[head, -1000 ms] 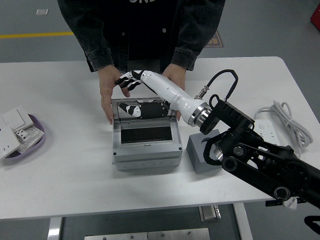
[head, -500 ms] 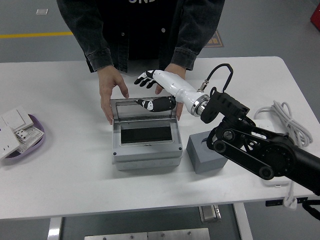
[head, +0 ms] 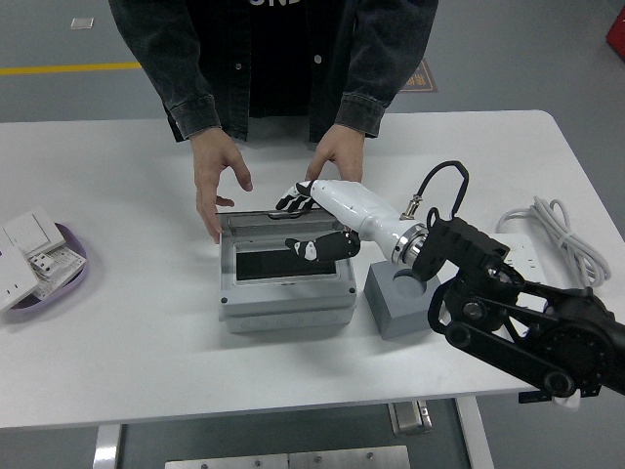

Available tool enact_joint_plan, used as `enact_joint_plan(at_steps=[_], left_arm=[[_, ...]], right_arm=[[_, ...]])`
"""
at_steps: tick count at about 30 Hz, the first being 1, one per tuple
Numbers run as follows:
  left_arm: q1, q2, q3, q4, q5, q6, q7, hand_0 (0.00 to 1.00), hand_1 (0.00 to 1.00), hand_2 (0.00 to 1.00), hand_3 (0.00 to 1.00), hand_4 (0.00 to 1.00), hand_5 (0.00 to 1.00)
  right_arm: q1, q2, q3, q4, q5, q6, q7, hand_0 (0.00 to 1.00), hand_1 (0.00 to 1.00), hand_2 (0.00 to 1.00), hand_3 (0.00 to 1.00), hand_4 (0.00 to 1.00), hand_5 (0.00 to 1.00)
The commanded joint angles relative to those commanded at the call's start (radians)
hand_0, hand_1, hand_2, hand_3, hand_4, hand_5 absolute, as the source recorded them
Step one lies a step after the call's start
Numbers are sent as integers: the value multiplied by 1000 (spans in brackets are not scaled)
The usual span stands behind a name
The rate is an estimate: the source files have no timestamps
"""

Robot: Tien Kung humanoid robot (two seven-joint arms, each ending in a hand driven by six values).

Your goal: Pick up the cylinder from the cube,place it in the box,flap close box

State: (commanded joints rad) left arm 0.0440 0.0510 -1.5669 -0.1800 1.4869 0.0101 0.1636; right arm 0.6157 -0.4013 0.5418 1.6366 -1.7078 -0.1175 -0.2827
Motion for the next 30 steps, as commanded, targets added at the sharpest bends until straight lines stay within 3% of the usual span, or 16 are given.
enact_joint_plan(at_steps=[3,10,18,22,25,30], left_arm=[[0,0,-1,0,0,0,-1,588,613,605,633,650,163],[0,-2,-1,0,0,-1,-1,587,613,605,633,650,164],[1,6,-5,0,2,0,0,588,613,605,633,650,163],[4,1,-3,0,0,-1,0,586,613,605,633,650,163],[5,-4,-1,0,-2,-1,0,586,613,605,633,650,163],[3,-5,-4,0,2,-1,1,587,613,605,633,650,162]], right_arm=[[-27,-2,-16,41,-20,6,-11,730,645,667,688,704,241],[-71,8,1,36,20,-4,8,721,645,671,689,699,243],[-146,-26,174,83,29,-29,48,726,648,679,696,691,264],[-227,-31,289,106,46,-52,107,725,648,680,701,690,262],[-284,-21,368,82,88,-79,166,725,648,680,701,690,262],[-353,-6,463,-23,217,-92,294,721,646,673,696,688,264]])
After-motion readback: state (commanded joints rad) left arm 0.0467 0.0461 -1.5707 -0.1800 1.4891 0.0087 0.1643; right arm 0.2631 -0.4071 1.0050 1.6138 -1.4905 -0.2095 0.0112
